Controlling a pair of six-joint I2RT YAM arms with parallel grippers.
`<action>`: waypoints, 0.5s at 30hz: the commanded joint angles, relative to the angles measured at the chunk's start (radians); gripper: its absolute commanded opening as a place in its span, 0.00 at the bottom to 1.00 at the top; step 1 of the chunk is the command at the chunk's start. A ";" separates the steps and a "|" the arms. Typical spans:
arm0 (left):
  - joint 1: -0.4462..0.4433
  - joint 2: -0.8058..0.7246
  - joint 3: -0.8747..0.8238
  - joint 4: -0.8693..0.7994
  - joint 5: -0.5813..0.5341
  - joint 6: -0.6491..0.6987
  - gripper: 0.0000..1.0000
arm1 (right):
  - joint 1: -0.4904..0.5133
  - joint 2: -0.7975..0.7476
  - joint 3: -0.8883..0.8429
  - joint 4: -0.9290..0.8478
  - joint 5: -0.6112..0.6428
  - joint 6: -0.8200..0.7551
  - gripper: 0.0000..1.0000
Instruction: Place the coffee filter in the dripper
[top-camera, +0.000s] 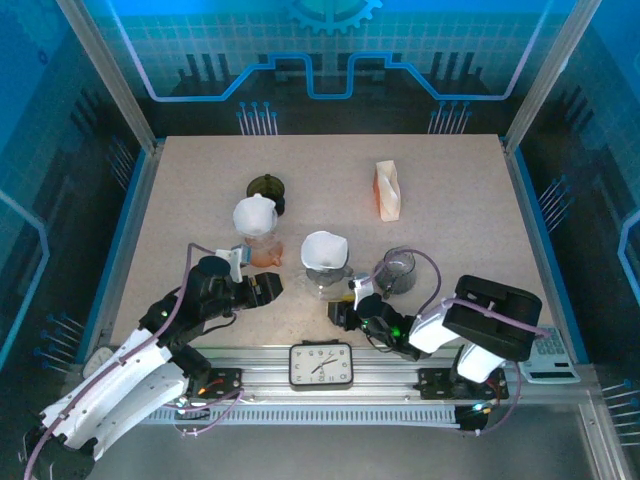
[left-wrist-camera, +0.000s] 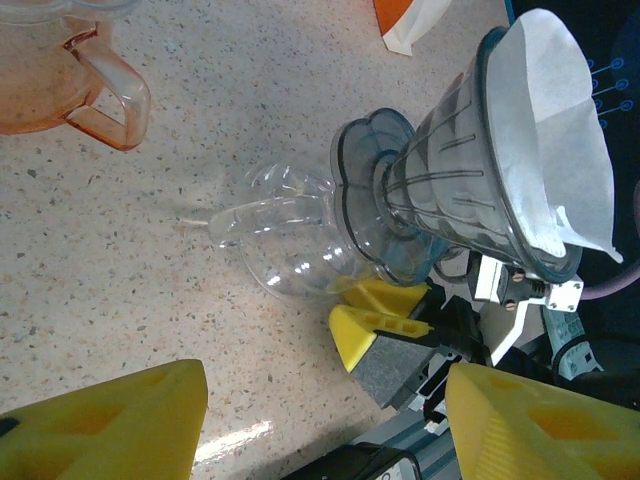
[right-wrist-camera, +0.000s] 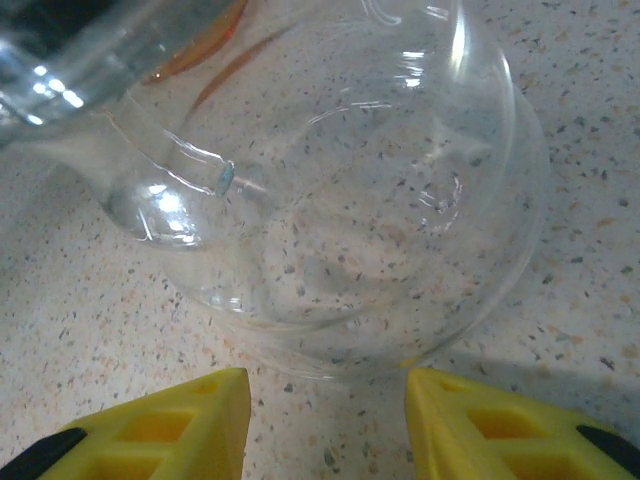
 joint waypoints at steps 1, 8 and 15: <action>-0.004 -0.018 0.036 -0.024 -0.021 -0.021 0.66 | -0.024 0.051 0.019 0.074 0.035 0.036 0.46; -0.004 -0.044 0.036 -0.053 -0.034 -0.031 0.66 | -0.076 0.096 0.114 0.015 0.009 0.034 0.44; -0.004 -0.070 0.036 -0.082 -0.047 -0.039 0.65 | -0.114 0.156 0.199 -0.042 -0.009 0.044 0.43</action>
